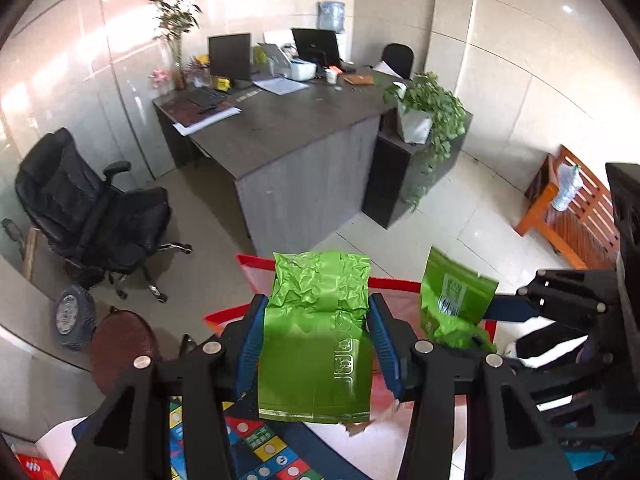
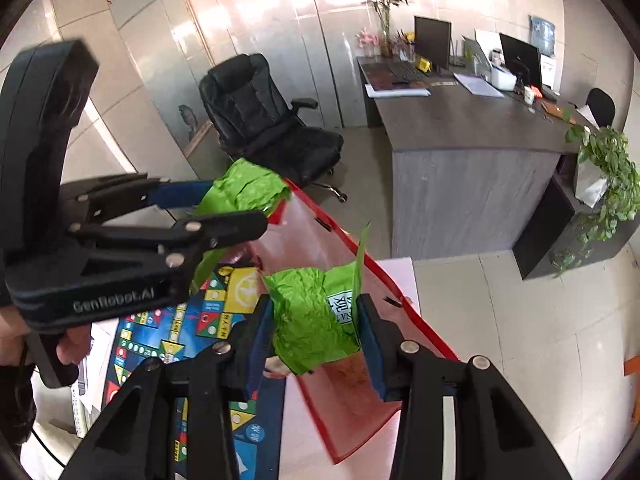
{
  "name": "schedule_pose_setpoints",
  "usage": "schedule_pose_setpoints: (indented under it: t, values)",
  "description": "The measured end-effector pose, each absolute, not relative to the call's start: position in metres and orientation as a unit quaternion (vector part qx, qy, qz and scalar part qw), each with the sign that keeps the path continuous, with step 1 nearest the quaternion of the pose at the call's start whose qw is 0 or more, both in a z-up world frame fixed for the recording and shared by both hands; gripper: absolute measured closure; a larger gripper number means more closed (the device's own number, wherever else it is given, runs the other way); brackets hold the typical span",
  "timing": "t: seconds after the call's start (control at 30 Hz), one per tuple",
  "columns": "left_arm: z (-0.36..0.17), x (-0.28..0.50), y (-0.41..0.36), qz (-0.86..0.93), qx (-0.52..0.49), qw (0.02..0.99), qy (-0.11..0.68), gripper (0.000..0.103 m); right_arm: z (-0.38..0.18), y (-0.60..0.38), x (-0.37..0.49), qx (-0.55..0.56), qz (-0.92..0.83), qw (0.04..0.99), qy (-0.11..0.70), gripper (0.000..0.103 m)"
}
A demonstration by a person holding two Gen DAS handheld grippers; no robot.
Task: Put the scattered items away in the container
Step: 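Lower both held green tea packets into the red bag's opening, then open both tools to drop the green tea packets into the bag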
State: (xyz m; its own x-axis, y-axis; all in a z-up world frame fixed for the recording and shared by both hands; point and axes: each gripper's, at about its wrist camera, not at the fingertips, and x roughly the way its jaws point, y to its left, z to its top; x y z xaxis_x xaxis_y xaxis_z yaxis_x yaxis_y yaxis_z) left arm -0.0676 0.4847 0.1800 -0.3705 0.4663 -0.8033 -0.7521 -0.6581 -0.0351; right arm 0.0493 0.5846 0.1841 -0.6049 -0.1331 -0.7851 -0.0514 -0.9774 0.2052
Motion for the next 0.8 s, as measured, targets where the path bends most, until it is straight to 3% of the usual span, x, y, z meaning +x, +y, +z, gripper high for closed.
schedule_pose_setpoints:
  t: [0.73, 0.77, 0.8]
  values:
    - [0.12, -0.081, 0.506, 0.777, -0.459, 0.374, 0.214, 0.048, 0.147, 0.596, 0.033, 0.477, -0.872, -0.006, -0.109, 0.058]
    - [0.12, -0.08, 0.506, 0.778, -0.457, 0.373, 0.216, 0.043, 0.146, 0.595, 0.031, 0.477, -0.872, -0.005, -0.108, 0.056]
    - [0.12, -0.081, 0.505, 0.779, -0.456, 0.372, 0.215, 0.028, 0.146, 0.595, 0.031, 0.477, -0.872, -0.005, -0.105, 0.054]
